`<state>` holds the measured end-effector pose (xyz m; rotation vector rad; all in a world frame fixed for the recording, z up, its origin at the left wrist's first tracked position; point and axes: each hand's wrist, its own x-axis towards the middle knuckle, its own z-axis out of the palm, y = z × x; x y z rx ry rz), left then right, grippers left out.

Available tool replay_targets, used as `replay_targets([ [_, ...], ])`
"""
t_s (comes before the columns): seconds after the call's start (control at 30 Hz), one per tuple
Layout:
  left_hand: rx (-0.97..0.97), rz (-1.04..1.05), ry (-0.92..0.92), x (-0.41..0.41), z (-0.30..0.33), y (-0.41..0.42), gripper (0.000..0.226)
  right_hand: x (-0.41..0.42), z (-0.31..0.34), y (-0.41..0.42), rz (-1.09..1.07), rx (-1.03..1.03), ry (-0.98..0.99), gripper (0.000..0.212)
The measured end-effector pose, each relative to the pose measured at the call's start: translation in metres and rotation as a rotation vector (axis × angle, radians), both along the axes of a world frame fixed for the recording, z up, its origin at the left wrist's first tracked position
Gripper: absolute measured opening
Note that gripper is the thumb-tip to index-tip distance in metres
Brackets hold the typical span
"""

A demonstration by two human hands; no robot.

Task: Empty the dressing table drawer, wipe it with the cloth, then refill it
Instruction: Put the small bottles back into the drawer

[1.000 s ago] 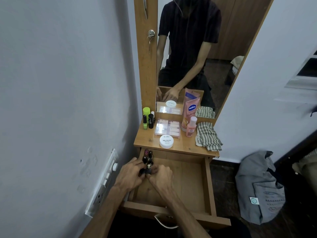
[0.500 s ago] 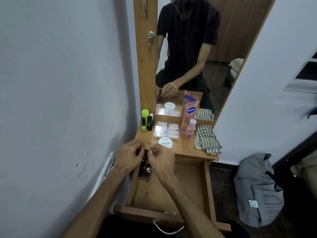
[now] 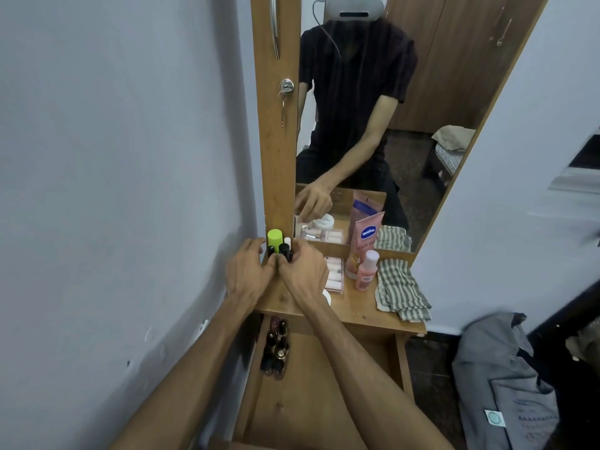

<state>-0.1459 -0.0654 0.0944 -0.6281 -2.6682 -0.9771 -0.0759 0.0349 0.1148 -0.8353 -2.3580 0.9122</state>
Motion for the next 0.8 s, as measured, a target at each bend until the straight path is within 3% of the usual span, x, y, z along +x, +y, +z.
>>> replay_targets([
  [0.23,-0.033,-0.039,0.012,-0.008,-0.005,0.005,0.026,-0.011,-0.006,0.007,0.025,0.016,-0.034,0.038],
  [0.4,0.001,-0.026,-0.013,0.005,-0.002,0.001,0.025,0.0,-0.008,0.004,0.021,-0.004,-0.012,0.026],
  [0.8,0.093,-0.065,0.008,0.065,0.013,-0.046,0.014,0.068,-0.002,-0.029,0.051,-0.09,0.068,0.024],
])
